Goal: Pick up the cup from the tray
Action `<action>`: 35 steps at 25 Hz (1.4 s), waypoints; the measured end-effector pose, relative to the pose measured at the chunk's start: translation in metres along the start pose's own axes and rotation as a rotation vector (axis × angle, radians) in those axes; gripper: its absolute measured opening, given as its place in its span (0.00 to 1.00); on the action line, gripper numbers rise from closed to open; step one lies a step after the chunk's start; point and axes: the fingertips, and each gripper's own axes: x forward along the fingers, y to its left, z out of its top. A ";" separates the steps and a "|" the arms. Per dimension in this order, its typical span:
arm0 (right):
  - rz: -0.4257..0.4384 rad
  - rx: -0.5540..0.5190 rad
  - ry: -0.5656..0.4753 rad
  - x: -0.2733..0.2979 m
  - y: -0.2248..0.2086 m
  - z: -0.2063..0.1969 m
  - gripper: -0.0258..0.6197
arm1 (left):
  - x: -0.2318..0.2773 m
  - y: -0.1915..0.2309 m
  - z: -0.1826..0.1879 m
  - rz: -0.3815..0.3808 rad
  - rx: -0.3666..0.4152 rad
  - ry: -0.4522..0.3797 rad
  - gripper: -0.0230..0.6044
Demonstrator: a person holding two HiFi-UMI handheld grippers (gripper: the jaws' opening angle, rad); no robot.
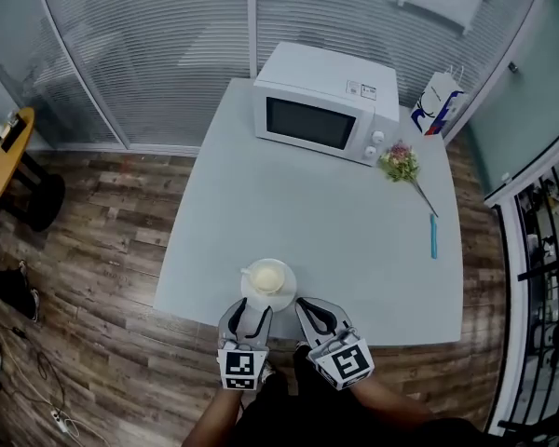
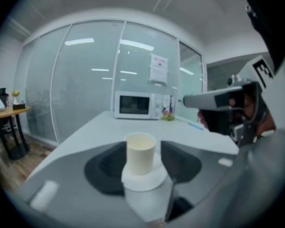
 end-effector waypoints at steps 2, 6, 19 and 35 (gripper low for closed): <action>0.001 0.012 0.027 0.002 -0.005 -0.012 0.05 | 0.013 0.001 -0.010 0.010 0.004 0.026 0.43; 0.010 0.030 0.058 0.005 -0.014 -0.030 0.05 | 0.038 -0.002 -0.033 -0.011 0.029 0.088 0.64; 0.037 0.054 0.092 0.016 -0.039 -0.049 0.05 | 0.096 0.007 -0.061 -0.034 0.103 0.181 0.73; 0.075 0.032 0.094 0.012 -0.034 -0.051 0.05 | 0.098 -0.002 -0.040 -0.012 0.111 0.107 0.71</action>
